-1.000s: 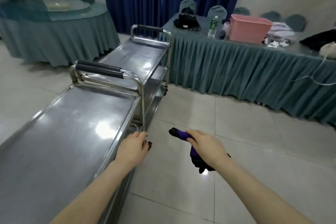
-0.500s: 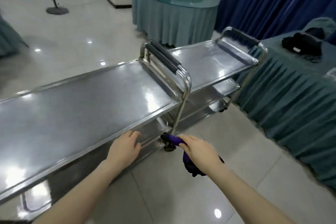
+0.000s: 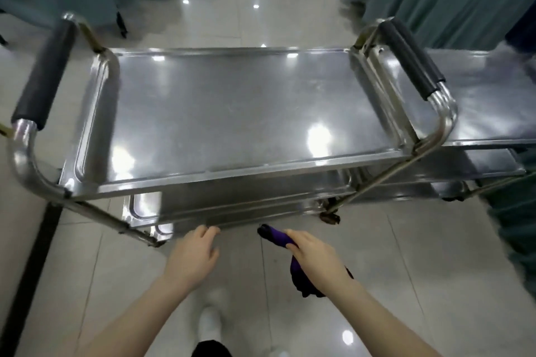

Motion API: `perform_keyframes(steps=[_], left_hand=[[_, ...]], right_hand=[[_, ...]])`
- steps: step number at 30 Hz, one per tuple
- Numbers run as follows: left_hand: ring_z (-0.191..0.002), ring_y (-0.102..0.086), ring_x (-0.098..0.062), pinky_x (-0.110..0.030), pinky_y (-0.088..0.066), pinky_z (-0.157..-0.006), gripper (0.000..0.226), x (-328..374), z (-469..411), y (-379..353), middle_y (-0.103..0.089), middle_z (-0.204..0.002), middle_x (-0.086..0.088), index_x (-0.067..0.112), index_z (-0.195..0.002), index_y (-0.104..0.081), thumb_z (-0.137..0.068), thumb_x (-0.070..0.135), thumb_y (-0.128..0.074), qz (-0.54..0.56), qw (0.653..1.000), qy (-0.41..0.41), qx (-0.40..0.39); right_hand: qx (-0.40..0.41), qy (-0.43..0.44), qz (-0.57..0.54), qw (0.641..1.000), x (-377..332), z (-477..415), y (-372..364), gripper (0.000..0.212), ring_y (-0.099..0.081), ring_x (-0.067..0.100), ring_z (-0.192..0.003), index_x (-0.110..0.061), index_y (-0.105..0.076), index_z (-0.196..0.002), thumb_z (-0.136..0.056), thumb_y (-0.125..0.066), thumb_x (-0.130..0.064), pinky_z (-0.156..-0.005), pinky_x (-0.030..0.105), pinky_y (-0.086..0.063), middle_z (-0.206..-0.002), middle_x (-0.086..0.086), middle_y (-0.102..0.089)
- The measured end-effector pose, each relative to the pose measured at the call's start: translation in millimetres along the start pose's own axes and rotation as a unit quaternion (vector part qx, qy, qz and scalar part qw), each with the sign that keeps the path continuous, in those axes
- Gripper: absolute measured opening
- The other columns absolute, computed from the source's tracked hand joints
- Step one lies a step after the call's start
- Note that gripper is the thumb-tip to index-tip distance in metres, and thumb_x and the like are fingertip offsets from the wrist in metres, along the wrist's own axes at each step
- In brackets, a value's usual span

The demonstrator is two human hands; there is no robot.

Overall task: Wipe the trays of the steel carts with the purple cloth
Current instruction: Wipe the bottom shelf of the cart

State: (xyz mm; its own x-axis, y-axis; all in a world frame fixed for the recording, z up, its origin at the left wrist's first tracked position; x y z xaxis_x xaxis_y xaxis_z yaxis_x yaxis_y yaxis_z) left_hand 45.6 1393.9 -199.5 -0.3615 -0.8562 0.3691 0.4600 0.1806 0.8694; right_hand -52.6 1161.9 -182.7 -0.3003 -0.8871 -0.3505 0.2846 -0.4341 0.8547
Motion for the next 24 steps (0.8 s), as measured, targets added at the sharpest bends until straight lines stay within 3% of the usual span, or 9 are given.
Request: perform_keyframes(steps=[4,10,13,15,17,19,21,24], left_hand=[[-0.113,-0.055,-0.027,-0.037,-0.046,-0.09,0.04,-53,10,-42,-0.055,-0.127,-0.003,0.022,-0.133,-0.05,-0.093,0.028,-0.048,0.016,0.998,0.058,-0.023],[-0.112,-0.054,-0.023,-0.036,-0.046,-0.087,0.04,-126,-3,-108,-0.053,-0.128,0.0,0.022,-0.134,-0.051,-0.095,0.03,-0.049,0.065,0.988,0.137,0.028],[-0.111,-0.054,-0.023,-0.035,-0.048,-0.085,0.04,-170,-28,-160,-0.051,-0.13,-0.002,0.021,-0.133,-0.052,-0.093,0.028,-0.051,0.059,0.983,0.167,0.057],[-0.117,-0.051,-0.024,-0.035,-0.048,-0.086,0.041,-203,-47,-203,-0.048,-0.135,-0.003,0.019,-0.133,-0.053,-0.093,0.025,-0.053,0.068,0.978,0.185,0.071],[-0.12,-0.049,-0.025,-0.036,-0.049,-0.085,0.041,-237,-68,-244,-0.048,-0.136,-0.004,0.018,-0.132,-0.055,-0.091,0.022,-0.056,0.076,0.972,0.201,0.095],[-0.12,-0.05,-0.028,-0.038,-0.05,-0.082,0.042,-272,-90,-282,-0.05,-0.135,-0.007,0.015,-0.13,-0.056,-0.088,0.019,-0.059,0.08,0.967,0.213,0.115],[-0.121,-0.048,-0.03,-0.04,-0.05,-0.086,0.043,-306,-109,-313,-0.05,-0.136,-0.008,0.013,-0.13,-0.055,-0.087,0.02,-0.059,0.078,0.963,0.222,0.13],[-0.128,-0.043,-0.031,-0.042,-0.047,-0.095,0.045,-354,-130,-341,-0.046,-0.142,-0.009,0.013,-0.132,-0.053,-0.089,0.024,-0.058,0.063,0.954,0.23,0.18]], right_hand=[[-0.031,0.043,0.01,0.999,-27,-30,-62,0.029,-0.059,0.019,-0.1,-0.035,-0.04,-0.131,-0.103,-0.033,-0.038,-0.079,0.041,-0.051,-0.125,-0.008,-0.055],[-0.025,0.147,0.1,0.984,-51,-100,-158,0.036,-0.059,0.022,-0.101,-0.033,-0.039,-0.139,-0.104,-0.036,-0.036,-0.065,0.033,-0.042,-0.127,-0.005,-0.055],[-0.007,0.186,0.112,0.976,-58,-150,-218,0.039,-0.056,0.024,-0.111,-0.028,-0.041,-0.143,-0.104,-0.039,-0.029,-0.073,0.034,-0.046,-0.136,-0.003,-0.053],[-0.038,0.191,0.109,0.975,-52,-187,-269,0.041,-0.05,0.022,-0.12,-0.029,-0.037,-0.147,-0.106,-0.033,-0.031,-0.081,0.031,-0.039,-0.144,-0.005,-0.046],[0.0,0.227,0.106,0.968,-57,-215,-308,0.039,-0.056,0.02,-0.113,-0.026,-0.047,-0.141,-0.103,-0.045,-0.033,-0.082,0.029,-0.044,-0.136,-0.004,-0.055],[0.043,0.3,0.139,0.943,-68,-238,-343,0.039,-0.069,0.016,-0.083,-0.022,-0.069,-0.119,-0.082,-0.078,-0.031,-0.063,0.026,-0.052,-0.108,-0.004,-0.071],[0.076,0.328,0.178,0.925,-75,-266,-379,0.045,-0.068,0.012,-0.064,-0.023,-0.076,-0.101,-0.06,-0.093,-0.032,-0.048,0.02,-0.048,-0.091,-0.007,-0.074],[0.123,0.333,0.174,0.919,-81,-313,-421,0.049,-0.071,0.013,-0.073,-0.022,-0.077,-0.102,-0.057,-0.095,-0.029,-0.053,0.02,-0.052,-0.095,-0.004,-0.074]])
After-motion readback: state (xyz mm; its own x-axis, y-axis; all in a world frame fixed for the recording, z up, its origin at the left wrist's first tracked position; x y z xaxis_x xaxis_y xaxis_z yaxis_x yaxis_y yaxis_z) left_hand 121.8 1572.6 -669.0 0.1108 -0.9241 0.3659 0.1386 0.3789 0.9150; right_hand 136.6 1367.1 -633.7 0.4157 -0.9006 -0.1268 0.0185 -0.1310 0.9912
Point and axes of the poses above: each hand's wrist, its own z-axis away from the middle knuckle, its own y-axis out of the back of the hand, x = y × z, the point moved 7 cm from there along -z, towards the middle knuckle
